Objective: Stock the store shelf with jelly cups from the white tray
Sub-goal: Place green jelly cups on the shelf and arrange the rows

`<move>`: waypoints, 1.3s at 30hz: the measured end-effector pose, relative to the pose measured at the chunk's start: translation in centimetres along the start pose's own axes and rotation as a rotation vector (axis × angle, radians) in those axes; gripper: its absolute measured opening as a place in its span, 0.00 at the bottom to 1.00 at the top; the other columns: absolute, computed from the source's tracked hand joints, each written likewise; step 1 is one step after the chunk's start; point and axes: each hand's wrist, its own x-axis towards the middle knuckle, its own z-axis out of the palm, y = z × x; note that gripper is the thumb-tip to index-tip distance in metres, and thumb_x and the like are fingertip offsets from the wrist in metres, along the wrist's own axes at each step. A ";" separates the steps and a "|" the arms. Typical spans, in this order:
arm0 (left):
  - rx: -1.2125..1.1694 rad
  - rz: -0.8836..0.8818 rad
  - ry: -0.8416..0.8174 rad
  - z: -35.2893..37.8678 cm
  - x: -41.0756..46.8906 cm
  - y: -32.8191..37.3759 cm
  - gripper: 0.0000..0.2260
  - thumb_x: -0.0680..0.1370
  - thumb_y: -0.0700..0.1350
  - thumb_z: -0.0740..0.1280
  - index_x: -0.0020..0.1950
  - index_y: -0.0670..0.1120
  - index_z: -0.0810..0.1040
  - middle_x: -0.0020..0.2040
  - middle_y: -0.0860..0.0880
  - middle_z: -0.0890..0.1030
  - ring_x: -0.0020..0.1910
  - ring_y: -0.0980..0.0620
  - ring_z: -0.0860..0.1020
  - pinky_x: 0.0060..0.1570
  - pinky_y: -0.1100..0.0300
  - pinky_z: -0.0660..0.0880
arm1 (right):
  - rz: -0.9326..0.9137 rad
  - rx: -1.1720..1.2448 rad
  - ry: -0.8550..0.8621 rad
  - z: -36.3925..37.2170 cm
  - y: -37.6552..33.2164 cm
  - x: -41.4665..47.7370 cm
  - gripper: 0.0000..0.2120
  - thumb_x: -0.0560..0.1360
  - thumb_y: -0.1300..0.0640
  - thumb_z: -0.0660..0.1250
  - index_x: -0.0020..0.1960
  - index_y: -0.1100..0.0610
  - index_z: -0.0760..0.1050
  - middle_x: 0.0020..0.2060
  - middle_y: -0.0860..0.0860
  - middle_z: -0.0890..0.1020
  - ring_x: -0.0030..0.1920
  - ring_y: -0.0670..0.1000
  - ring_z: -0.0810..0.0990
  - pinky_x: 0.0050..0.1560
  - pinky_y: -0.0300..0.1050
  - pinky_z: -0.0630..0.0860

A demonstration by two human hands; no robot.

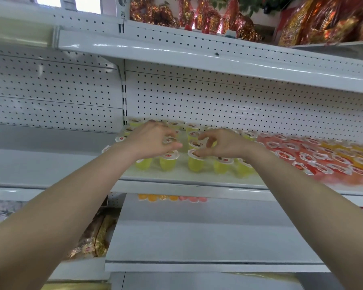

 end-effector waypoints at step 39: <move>-0.004 -0.045 -0.138 8.1 18.6 -0.1 0.12 0.79 0.50 0.66 0.62 0.54 0.79 0.55 0.51 0.80 0.53 0.49 0.77 0.47 0.57 0.71 | 0.089 -0.056 0.050 0.2 12.1 17.5 0.25 0.74 0.43 0.68 0.61 0.62 0.78 0.54 0.59 0.81 0.54 0.57 0.80 0.55 0.52 0.78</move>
